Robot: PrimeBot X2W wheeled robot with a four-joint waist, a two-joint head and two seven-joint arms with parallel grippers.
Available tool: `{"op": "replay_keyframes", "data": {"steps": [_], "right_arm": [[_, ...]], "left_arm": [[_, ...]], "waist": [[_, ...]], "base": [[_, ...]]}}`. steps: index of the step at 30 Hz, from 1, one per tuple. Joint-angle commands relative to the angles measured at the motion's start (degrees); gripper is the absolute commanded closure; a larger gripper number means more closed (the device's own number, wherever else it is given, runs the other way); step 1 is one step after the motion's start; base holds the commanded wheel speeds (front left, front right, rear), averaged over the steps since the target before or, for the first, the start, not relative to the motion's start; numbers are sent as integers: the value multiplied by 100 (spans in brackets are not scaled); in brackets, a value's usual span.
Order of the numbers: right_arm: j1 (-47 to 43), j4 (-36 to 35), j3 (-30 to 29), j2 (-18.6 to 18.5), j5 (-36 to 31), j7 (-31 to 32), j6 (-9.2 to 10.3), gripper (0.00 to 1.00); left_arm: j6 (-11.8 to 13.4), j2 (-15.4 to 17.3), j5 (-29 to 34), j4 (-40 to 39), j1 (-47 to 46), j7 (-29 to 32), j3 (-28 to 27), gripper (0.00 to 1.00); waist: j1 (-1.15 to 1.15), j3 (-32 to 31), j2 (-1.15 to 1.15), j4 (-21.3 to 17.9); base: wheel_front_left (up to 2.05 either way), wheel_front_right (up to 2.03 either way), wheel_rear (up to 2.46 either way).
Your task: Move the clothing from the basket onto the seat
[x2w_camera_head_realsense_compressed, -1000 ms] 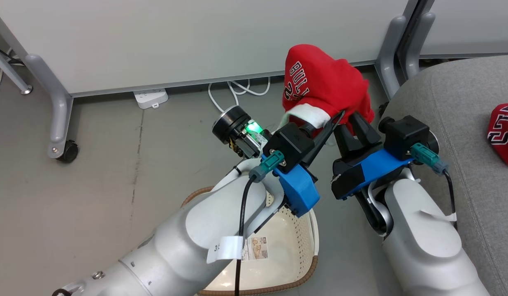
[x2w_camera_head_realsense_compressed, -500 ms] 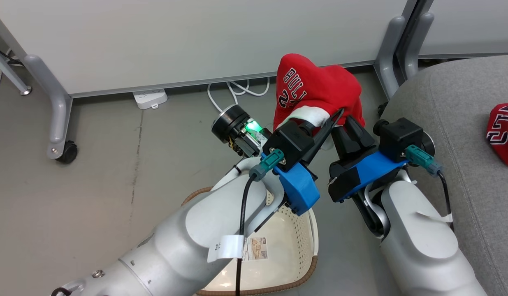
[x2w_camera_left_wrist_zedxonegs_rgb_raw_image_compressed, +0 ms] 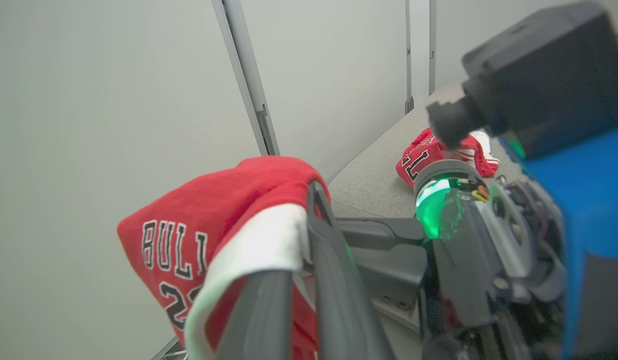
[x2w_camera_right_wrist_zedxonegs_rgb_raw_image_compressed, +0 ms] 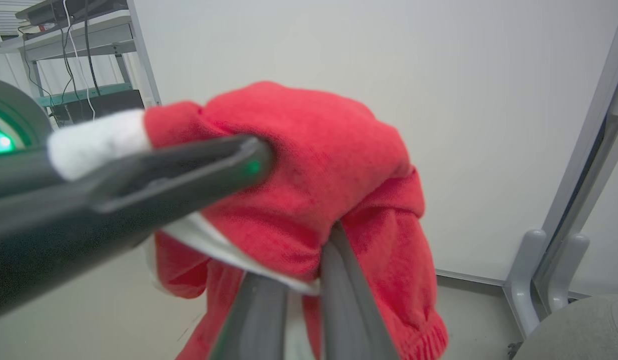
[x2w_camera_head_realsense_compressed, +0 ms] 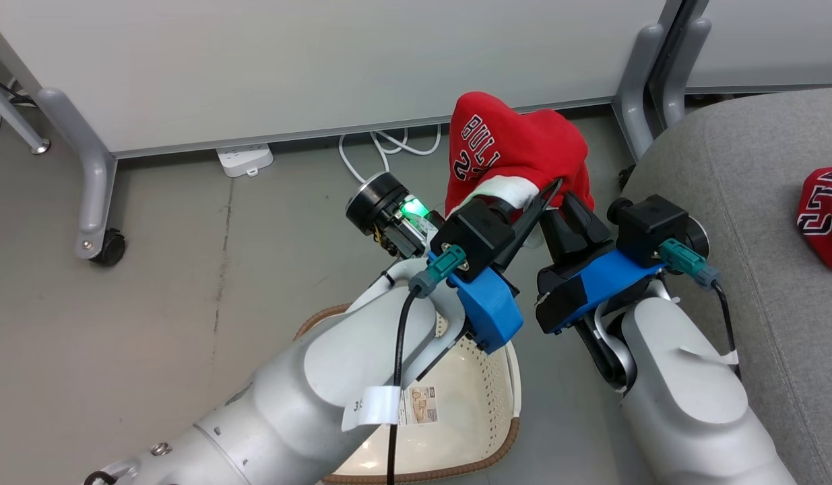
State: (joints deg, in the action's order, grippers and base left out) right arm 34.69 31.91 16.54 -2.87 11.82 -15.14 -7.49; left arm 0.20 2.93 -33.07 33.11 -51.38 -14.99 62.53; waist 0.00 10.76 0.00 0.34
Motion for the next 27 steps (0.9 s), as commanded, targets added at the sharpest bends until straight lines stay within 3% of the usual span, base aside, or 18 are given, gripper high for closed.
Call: {"op": "replay_keyframes", "data": {"steps": [1,2,4,5,27], "right_arm": [[54,24,8,-3,16,-2,-1,100],[57,25,4,-3,15,-2,-1,100],[64,38,-18,-3,23,-2,-1,100],[69,43,-38,-4,28,-2,-1,100],[73,-121,-985,-3,-172,-2,-1,100]], "left_arm": [[26,-6,41,-10,-58,-29,12,100],[29,-6,31,-6,-59,-29,14,100],[46,-6,28,11,-69,-29,19,4],[56,-5,22,25,-73,-29,23,0],[129,-2,173,153,18,-28,-33,0]], "waist": [[0,5,0,-1],[0,13,0,-1],[0,26,0,0],[0,32,0,2],[0,371,0,-214]], "base": [[0,0,0],[0,0,0],[0,0,0],[0,0,0],[0,0,0]]}}
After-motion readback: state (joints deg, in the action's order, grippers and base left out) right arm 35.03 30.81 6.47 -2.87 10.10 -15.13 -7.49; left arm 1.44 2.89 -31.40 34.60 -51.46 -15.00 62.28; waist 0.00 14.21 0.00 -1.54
